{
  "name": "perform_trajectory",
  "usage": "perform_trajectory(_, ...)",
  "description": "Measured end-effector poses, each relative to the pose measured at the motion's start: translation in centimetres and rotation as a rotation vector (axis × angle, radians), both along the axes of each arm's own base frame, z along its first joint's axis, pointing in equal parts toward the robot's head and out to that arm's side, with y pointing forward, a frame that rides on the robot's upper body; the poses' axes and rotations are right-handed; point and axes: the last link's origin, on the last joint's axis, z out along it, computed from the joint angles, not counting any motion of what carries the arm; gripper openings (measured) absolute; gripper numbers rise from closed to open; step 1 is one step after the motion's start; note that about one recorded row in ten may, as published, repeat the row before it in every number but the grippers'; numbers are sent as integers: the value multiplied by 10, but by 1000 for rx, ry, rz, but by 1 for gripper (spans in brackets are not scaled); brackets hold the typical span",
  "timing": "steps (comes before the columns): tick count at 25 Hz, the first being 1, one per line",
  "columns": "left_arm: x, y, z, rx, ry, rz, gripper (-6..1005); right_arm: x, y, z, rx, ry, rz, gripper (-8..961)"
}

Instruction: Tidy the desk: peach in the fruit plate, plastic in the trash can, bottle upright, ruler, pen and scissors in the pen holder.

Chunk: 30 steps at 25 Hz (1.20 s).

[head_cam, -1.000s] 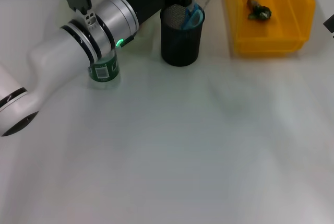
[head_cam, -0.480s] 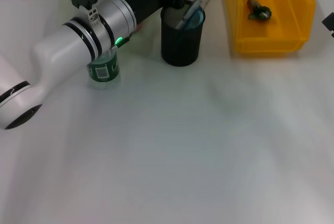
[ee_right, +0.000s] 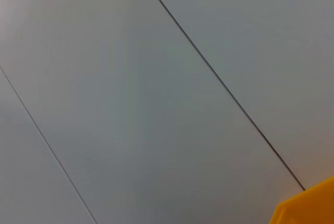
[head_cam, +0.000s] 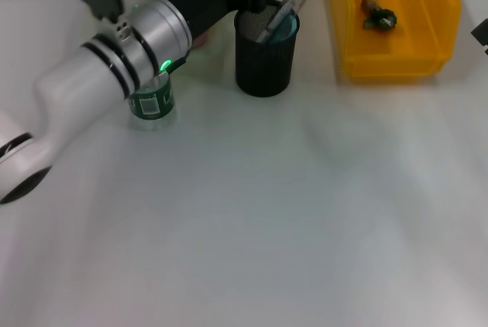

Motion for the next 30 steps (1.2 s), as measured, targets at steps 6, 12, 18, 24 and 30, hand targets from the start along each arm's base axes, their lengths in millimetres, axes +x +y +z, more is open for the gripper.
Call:
perform_trajectory(6,-21,-35,16,-5,-153,-73,770,-4,-5,4,-11,-25,60,652)
perform_trajectory(12,-40,-67,23,-130,-192,-143,801,-16,-16,9,-87,-126,215,652)
perform_trajectory(18,-50,-102,22,-344,-129,-295,796,-30,-43,17,-201,-216,452,651)
perform_trajectory(24,-63,-120,21,-449,-85,-314,791,-32,-52,12,-294,-254,508,690)
perform_trajectory(30,-81,-131,25,-484,-67,-271,787,-34,-61,0,-339,-311,587,749)
